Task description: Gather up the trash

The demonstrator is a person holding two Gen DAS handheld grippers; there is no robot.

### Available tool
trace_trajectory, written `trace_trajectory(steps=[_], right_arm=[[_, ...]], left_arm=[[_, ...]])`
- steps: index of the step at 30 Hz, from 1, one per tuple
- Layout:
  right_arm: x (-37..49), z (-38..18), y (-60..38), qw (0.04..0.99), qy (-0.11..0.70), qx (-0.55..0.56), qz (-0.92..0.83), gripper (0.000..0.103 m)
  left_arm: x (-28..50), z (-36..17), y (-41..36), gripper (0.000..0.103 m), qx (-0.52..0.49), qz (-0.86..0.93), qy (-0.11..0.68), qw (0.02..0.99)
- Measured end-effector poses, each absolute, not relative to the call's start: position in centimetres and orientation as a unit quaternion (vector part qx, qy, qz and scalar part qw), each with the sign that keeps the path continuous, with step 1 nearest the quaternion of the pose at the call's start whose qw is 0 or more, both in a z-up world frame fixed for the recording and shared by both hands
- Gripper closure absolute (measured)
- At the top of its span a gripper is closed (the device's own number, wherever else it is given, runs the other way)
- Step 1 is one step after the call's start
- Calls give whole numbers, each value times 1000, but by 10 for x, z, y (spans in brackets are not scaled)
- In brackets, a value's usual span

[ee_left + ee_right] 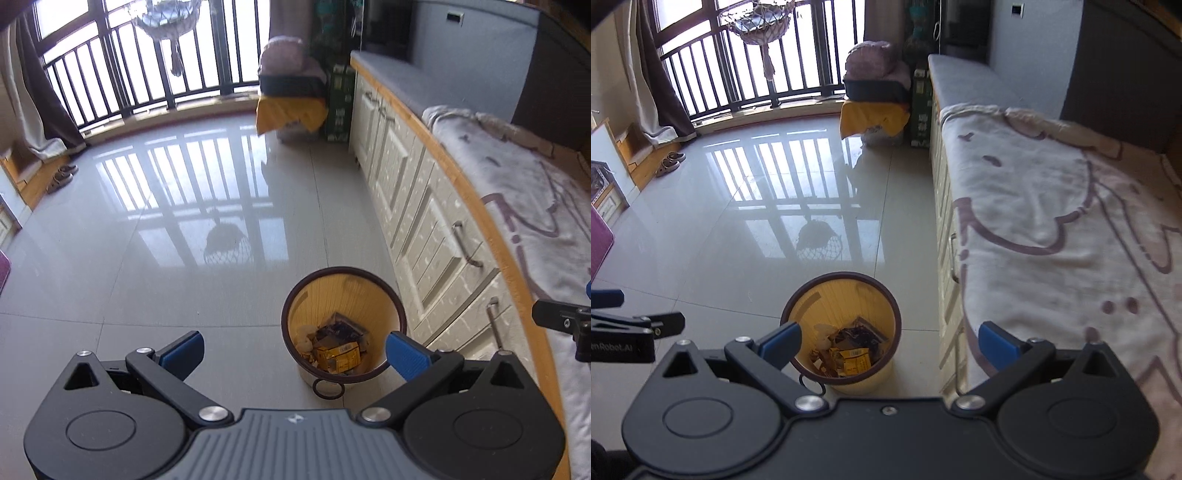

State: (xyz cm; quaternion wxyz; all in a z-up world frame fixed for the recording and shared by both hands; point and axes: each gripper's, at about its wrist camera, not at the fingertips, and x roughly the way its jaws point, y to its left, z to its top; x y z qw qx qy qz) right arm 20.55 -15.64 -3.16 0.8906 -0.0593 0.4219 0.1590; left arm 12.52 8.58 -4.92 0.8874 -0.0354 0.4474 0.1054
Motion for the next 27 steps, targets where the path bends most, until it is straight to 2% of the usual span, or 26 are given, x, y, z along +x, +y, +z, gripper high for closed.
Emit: trace_trajectory(steps=[14, 27], right_arm=[[141, 5, -178, 906, 385, -96, 149, 0], [92, 17, -196, 920, 353, -101, 134, 0]], left_arm=[[65, -15, 51, 0, 11, 118, 383, 916], [23, -9, 32, 0, -5, 85, 365, 927]])
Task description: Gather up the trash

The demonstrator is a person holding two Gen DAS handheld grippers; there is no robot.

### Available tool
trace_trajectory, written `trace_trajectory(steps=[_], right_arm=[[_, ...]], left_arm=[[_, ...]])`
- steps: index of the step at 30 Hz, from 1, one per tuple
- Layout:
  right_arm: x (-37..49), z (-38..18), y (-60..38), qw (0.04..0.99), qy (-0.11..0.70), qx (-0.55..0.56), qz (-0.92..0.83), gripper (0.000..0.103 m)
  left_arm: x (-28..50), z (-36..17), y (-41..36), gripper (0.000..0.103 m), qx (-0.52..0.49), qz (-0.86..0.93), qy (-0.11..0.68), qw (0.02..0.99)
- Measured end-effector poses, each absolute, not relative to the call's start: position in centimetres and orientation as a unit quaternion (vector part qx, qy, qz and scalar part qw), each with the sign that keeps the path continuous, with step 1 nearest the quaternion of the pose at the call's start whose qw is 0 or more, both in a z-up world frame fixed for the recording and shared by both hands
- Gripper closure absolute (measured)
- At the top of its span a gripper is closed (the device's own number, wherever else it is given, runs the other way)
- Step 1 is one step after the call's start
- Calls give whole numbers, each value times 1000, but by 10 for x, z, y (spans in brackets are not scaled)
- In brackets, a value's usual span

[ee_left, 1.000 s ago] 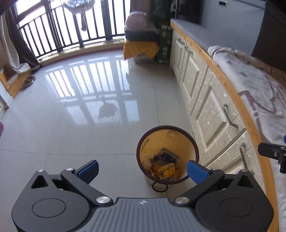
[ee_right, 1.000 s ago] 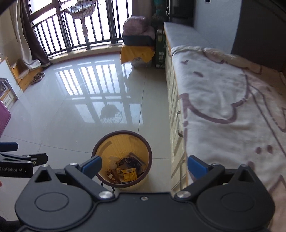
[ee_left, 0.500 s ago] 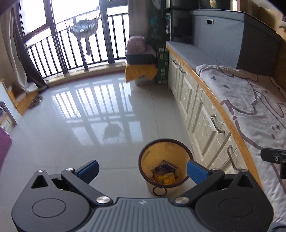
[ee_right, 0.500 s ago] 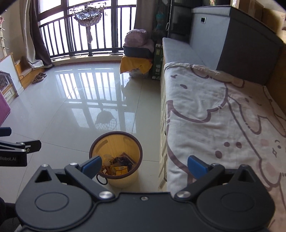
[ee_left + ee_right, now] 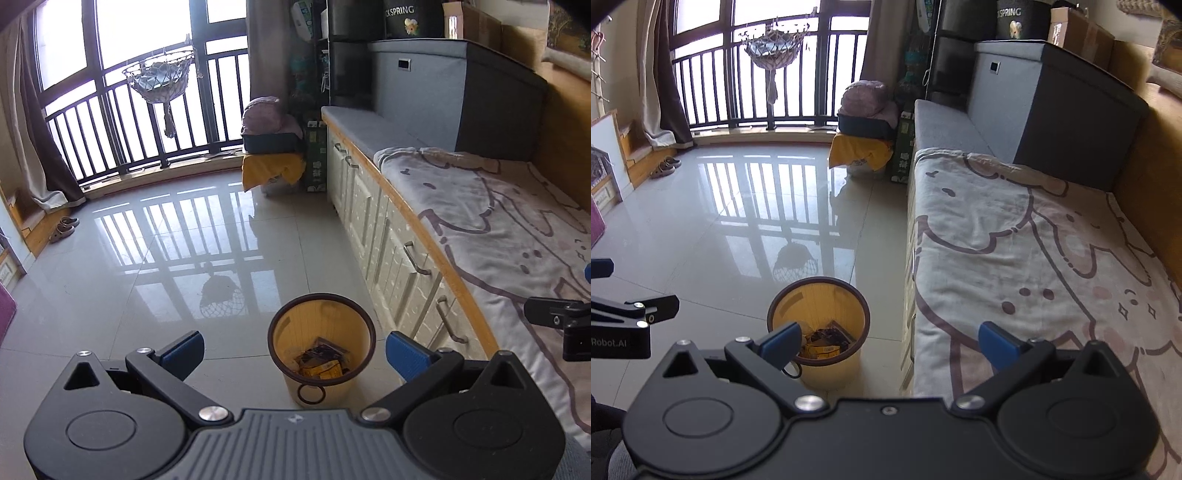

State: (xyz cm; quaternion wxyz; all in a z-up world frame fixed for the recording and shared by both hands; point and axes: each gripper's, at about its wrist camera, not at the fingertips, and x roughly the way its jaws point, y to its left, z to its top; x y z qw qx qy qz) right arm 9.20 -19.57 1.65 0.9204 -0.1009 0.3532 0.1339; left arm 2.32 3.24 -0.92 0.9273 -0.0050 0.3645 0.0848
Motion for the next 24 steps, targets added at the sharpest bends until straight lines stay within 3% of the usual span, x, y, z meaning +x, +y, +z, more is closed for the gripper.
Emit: trace_trajectory(steps=[24], right_arm=[[38, 9, -214, 939, 315, -66, 120, 0]], left_arm=[[-23, -24, 44, 0, -33, 94, 369, 924]])
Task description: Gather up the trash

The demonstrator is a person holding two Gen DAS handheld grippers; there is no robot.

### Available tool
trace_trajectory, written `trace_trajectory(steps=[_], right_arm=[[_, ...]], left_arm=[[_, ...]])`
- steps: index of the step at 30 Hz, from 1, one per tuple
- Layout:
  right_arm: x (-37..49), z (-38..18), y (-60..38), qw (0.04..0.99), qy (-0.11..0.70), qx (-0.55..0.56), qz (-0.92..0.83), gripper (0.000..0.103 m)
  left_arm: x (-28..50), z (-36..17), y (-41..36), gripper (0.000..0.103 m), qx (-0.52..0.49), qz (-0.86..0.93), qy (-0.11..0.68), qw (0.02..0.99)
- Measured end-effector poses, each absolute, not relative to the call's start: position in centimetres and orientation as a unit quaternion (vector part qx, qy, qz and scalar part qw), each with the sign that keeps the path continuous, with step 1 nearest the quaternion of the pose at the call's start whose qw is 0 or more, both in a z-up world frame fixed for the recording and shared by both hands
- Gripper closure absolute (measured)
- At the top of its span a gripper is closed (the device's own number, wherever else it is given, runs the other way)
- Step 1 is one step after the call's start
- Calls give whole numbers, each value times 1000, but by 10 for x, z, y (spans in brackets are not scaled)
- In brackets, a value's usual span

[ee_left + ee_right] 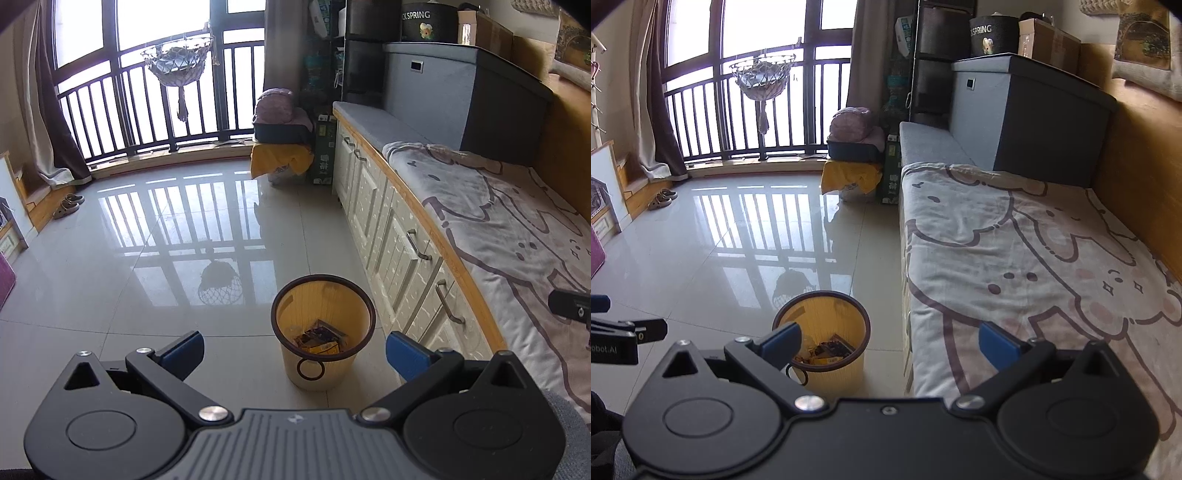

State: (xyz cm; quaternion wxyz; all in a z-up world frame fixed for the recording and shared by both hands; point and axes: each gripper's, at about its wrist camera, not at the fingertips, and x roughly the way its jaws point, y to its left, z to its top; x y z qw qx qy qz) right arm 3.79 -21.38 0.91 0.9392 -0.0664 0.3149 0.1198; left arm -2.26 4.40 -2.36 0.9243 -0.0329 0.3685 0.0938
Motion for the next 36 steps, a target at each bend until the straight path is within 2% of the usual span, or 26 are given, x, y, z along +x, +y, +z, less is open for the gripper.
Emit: trace_trajectory(steps=[36], right_arm=[[34, 7, -217, 941, 313, -67, 110, 0]], left_arm=[[-20, -23, 41, 0, -19, 89, 363, 927]])
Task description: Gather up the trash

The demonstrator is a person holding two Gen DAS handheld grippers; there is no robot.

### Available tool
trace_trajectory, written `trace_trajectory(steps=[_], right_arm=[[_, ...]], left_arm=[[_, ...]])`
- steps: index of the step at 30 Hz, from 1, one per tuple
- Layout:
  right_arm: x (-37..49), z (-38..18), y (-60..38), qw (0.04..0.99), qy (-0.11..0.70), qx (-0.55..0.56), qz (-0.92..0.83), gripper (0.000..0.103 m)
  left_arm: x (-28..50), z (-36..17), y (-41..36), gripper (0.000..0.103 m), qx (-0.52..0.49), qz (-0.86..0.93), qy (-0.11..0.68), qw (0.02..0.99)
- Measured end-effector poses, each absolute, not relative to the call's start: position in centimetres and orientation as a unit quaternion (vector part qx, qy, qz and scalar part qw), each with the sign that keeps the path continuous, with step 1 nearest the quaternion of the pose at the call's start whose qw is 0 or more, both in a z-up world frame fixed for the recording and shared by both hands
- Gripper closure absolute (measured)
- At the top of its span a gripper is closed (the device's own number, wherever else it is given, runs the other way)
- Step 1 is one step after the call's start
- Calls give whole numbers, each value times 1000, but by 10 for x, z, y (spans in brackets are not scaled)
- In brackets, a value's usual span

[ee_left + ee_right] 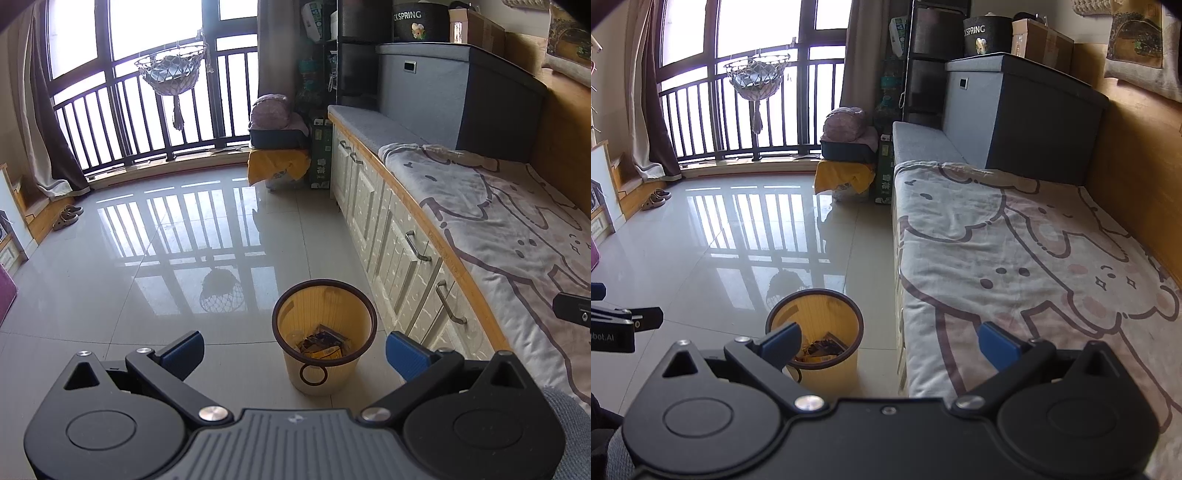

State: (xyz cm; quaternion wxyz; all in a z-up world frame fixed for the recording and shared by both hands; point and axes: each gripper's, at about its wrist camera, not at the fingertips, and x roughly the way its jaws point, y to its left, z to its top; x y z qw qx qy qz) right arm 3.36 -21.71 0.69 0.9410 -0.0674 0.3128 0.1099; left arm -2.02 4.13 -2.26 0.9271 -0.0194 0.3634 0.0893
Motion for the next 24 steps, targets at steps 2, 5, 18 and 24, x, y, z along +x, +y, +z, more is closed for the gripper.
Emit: trace_trajectory(steps=[2, 5, 18, 24], right_arm=[[33, 7, -217, 941, 313, -68, 110, 0], [33, 7, -217, 941, 312, -67, 110, 0], [33, 7, -217, 941, 312, -68, 109, 0], [33, 7, -218, 941, 312, -68, 109, 0]], left_arm=[[-20, -23, 41, 0, -19, 90, 363, 927], [-20, -23, 41, 0, -19, 89, 363, 927], [-19, -23, 39, 0, -18, 89, 363, 927], [-19, -23, 38, 0, -18, 89, 362, 928]])
